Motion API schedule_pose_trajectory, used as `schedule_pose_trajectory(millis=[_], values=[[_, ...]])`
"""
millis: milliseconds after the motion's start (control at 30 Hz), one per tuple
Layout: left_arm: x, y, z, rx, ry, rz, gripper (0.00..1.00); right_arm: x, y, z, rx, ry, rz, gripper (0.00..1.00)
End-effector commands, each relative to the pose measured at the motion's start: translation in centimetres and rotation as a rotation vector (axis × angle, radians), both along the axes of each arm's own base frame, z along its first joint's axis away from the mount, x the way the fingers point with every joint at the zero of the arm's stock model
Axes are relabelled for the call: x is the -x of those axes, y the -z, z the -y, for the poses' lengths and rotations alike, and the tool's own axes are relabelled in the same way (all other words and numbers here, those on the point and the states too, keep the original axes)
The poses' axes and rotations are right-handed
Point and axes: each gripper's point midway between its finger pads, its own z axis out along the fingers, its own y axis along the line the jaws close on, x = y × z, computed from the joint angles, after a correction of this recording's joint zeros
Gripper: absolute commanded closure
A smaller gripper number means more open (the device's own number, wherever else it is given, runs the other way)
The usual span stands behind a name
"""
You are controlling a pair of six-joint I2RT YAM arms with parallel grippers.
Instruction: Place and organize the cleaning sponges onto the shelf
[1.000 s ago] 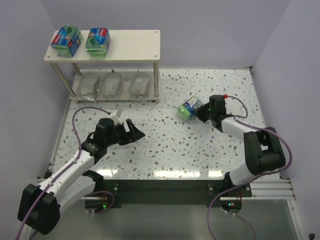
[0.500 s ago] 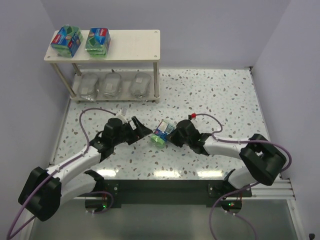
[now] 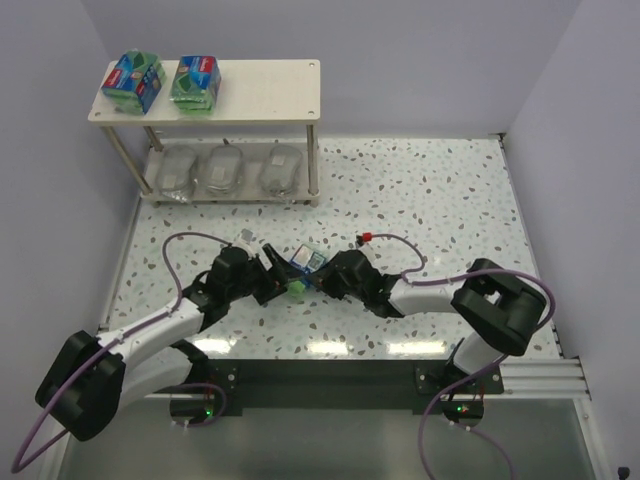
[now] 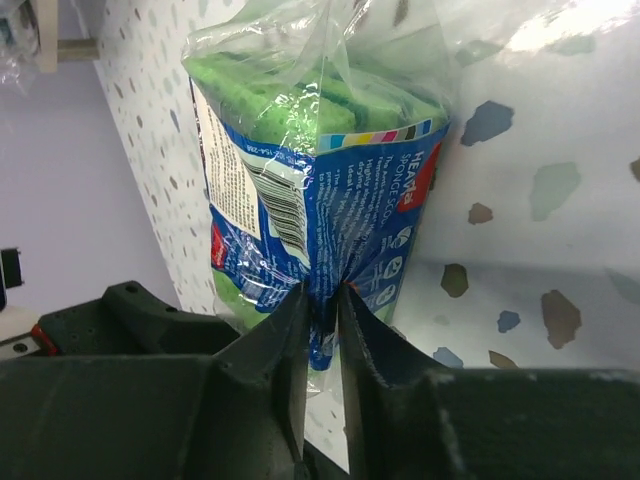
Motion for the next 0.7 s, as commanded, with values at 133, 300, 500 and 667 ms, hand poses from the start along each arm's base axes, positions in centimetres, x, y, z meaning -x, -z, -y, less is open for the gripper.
schedule_pose_trajectory(millis=[133, 300, 500, 667], values=[[-1.7, -0.1, -0.4, -0.049, -0.043, 0.024, 0.15, 2.1, 0.5, -2.1, -0.037, -0.132, -0.016, 0.68], [-2.9, -0.3, -1.0, -0.096, -0.075, 0.039, 0.18, 4.0, -0.4, -3.4, -0.087, -0.278, 0.002, 0.60], [-4.1, 0.2, -2.2, -0.144, -0.110, 0.049, 0.27, 6.4, -2.3, -2.4, -0.082, -0.382, 0.016, 0.55], [-5.0, 0.1, -1.7, -0.140, -0.088, 0.073, 0.34, 7.5, -4.1, 0.7, 0.054, -0.431, 0.071, 0.47]])
